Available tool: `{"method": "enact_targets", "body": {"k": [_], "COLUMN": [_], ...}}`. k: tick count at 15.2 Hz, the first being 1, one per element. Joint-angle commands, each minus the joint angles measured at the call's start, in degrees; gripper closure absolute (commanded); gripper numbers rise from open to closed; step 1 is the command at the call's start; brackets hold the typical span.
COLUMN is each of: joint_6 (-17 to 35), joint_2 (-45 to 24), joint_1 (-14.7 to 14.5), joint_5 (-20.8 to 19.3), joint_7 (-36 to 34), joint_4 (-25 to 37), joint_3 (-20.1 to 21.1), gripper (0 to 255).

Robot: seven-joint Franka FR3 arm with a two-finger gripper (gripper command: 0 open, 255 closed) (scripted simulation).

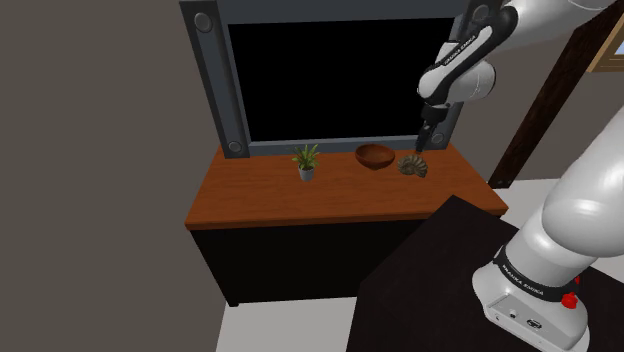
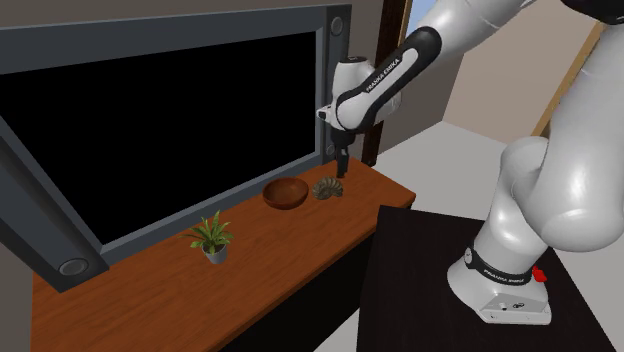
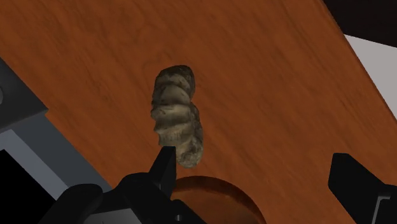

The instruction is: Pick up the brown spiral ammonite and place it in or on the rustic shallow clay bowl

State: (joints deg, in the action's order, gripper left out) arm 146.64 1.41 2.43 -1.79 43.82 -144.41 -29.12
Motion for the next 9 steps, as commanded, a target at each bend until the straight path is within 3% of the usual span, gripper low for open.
{"method": "enact_targets", "body": {"k": [1, 6, 9], "joint_6": [3.0, 6.52, 7.8], "joint_2": [-5.84, -18.95, -24.3], "joint_1": [0.16, 5.91, 9.42], "joint_5": [5.79, 18.99, 22.83], "joint_7": [6.35, 20.3, 24.62], "joint_4": [2.22, 10.03, 13.76], "joint_3": [-0.56, 4.03, 7.08], "gripper": [0, 0, 0]}}
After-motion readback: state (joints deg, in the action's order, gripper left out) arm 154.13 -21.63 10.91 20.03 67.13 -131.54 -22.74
